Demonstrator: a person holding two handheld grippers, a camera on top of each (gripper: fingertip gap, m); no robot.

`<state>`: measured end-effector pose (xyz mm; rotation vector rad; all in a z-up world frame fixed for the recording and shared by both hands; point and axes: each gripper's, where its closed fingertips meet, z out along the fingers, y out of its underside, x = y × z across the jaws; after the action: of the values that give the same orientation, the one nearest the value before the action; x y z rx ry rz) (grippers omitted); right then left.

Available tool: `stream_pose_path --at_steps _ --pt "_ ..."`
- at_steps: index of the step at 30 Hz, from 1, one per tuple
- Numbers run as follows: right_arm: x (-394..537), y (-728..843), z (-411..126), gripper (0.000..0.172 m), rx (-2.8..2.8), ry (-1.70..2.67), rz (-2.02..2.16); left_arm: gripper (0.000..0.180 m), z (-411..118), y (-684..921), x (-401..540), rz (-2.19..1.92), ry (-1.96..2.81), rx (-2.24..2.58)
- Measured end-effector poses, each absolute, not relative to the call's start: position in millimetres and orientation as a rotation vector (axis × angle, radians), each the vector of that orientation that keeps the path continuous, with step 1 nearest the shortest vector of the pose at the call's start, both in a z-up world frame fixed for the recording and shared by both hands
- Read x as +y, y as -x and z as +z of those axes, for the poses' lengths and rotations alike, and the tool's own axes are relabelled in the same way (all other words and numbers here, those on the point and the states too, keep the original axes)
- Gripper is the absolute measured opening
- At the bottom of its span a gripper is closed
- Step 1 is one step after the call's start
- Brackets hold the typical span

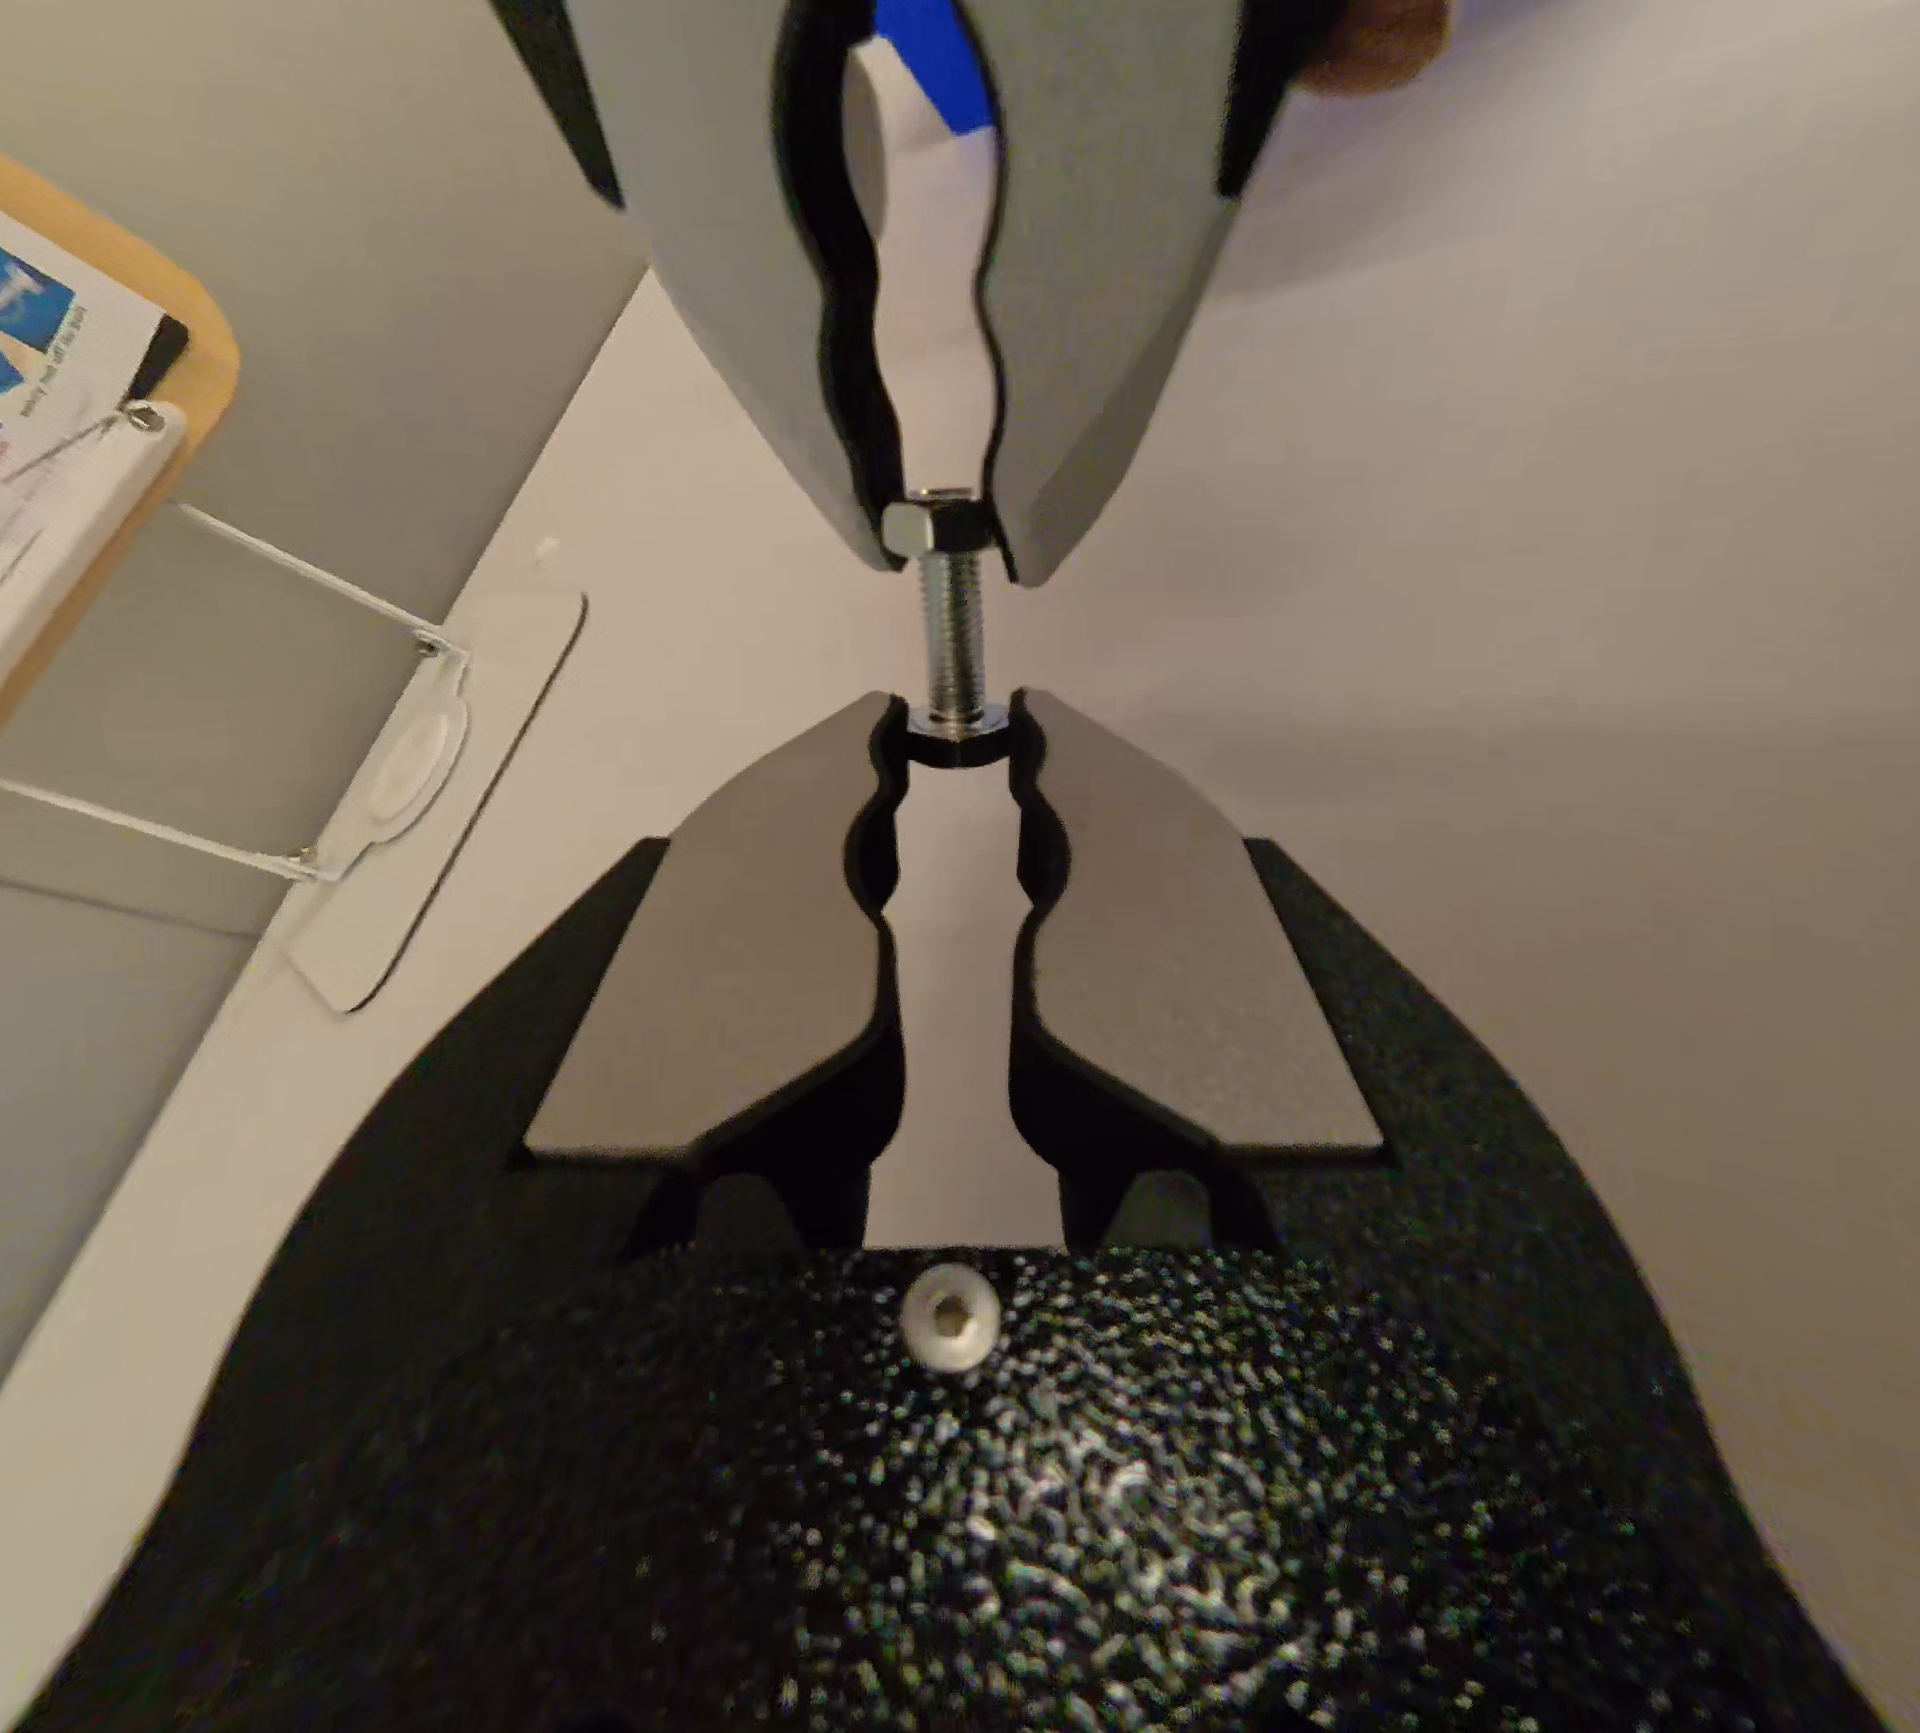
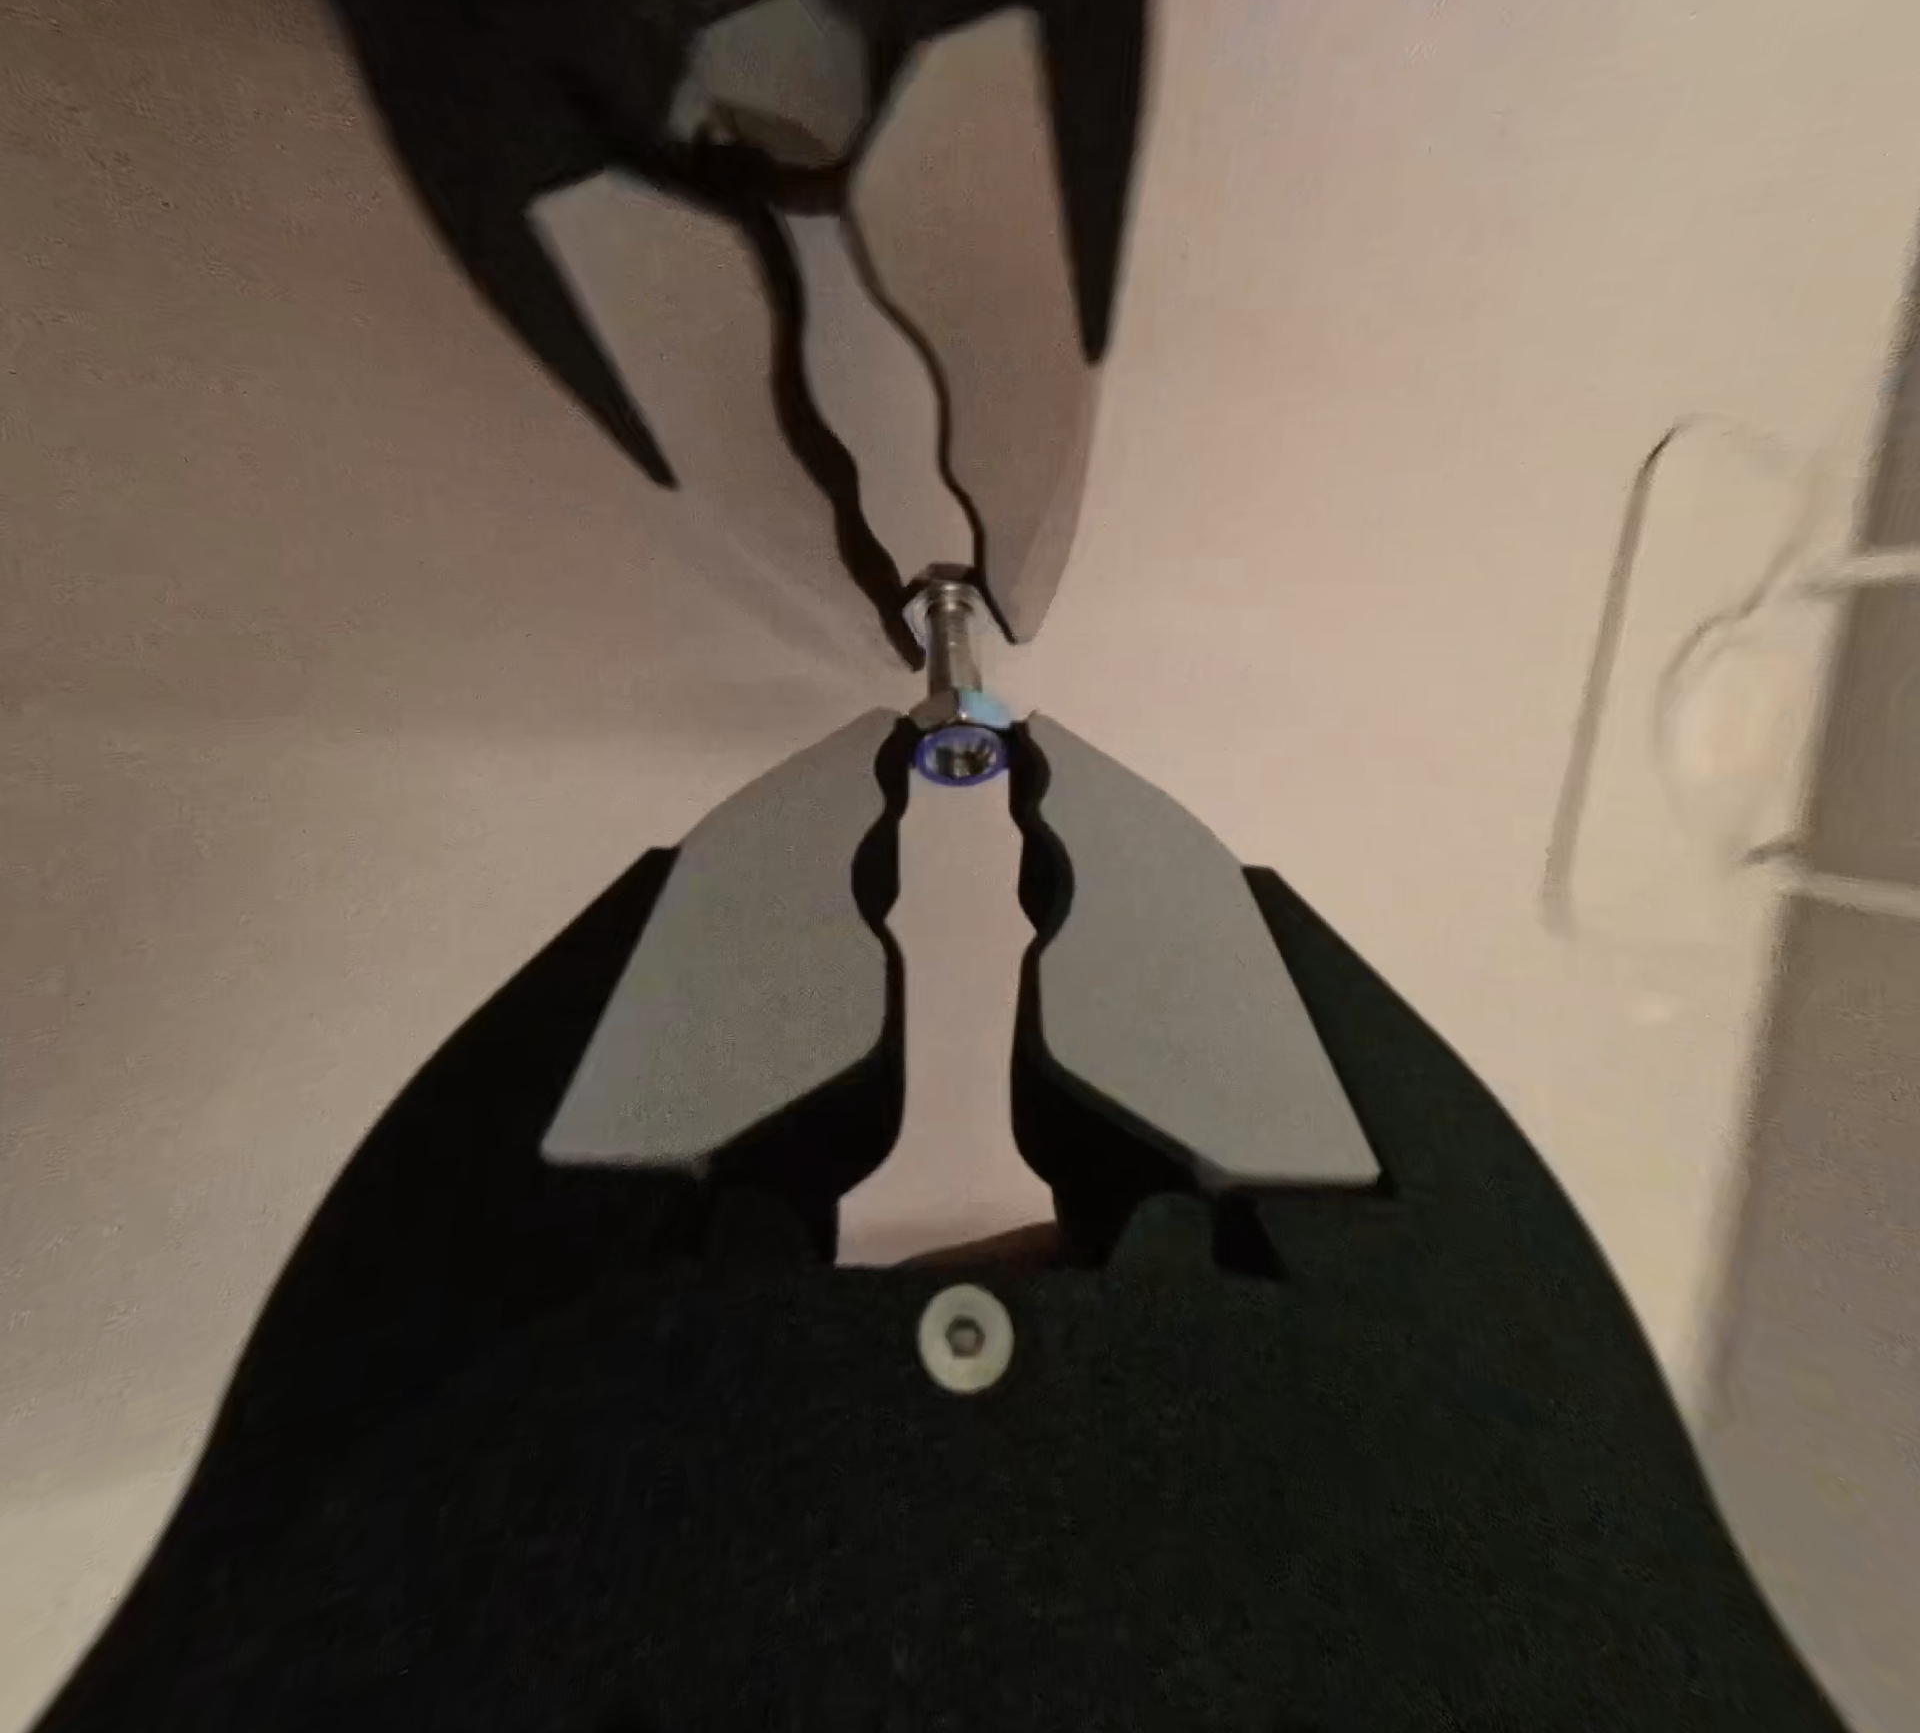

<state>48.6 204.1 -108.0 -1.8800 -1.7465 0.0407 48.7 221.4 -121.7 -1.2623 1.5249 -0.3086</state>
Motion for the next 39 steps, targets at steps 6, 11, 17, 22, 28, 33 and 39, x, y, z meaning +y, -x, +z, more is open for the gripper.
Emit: stream_pose_path --at_steps 6,11,17,22,28,33,39 --pt "202.4 -47.0 -108.5 0.029 -1.138 2.384 0.694 0.018 -119.8 -46.4 226.0 -0.209 1.248 1.523" --pt "216.8 -58.6 -97.2 0.051 -1.700 1.773 0.000 0.018 -117.2 -45.2 226.8 -0.361 1.318 1.481" --pt "208.2 -51.1 -107.1 0.018 -1.891 1.598 -0.164 0.018 -119.5 -47.9 222.5 -0.312 1.278 1.519" --pt "198.0 -49.5 -115.6 0.018 -1.149 2.424 0.629 0.018 -122.0 -43.8 228.8 -0.092 1.203 1.551" --pt "209.9 -57.9 -107.7 0.046 -1.502 2.052 0.297 0.018 -121.9 -42.9 230.3 -0.176 1.265 1.530" --pt "207.1 -56.8 -111.5 0.043 -1.969 1.475 -0.253 0.018 -123.0 -44.4 228.1 -0.259 1.295 1.525" --pt "200.5 -51.0 -118.6 0.017 -1.361 2.245 0.431 0.018 -126.4 -43.6 229.7 -0.056 1.209 1.576"
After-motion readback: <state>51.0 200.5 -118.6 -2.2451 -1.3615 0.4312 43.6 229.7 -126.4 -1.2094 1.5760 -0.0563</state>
